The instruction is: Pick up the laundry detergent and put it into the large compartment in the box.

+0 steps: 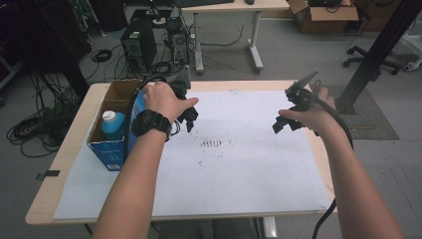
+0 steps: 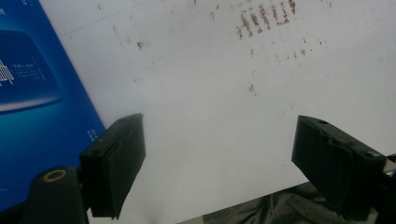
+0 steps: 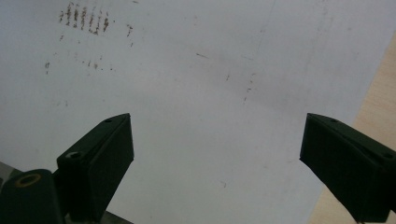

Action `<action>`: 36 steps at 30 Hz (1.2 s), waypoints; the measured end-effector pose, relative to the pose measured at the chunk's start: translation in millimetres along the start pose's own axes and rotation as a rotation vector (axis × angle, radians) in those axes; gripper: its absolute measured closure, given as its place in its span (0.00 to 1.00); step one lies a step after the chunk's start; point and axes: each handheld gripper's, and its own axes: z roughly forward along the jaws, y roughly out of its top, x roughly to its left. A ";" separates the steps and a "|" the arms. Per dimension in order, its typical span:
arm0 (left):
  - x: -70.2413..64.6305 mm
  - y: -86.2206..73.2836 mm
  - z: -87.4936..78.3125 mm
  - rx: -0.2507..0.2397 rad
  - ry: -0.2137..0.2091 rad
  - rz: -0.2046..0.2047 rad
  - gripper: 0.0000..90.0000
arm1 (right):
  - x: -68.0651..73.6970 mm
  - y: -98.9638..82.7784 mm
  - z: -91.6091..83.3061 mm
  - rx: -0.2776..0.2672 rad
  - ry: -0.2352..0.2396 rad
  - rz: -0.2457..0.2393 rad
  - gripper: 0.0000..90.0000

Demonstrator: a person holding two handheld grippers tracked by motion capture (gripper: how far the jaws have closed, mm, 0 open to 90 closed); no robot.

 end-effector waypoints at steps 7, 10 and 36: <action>-1.5 -1.7 4.0 -0.004 -0.007 -0.004 0.15 | 0.1 -1.1 -0.2 -0.002 0.001 0.000 0.11; -1.7 -2.3 4.6 -0.007 -0.012 -0.001 0.14 | 0.8 -1.4 -0.4 -0.001 0.001 -0.002 0.11; -4.2 -4.7 8.2 0.030 -0.022 0.017 0.06 | 0.2 -3.7 0.2 -0.002 0.003 -0.001 0.11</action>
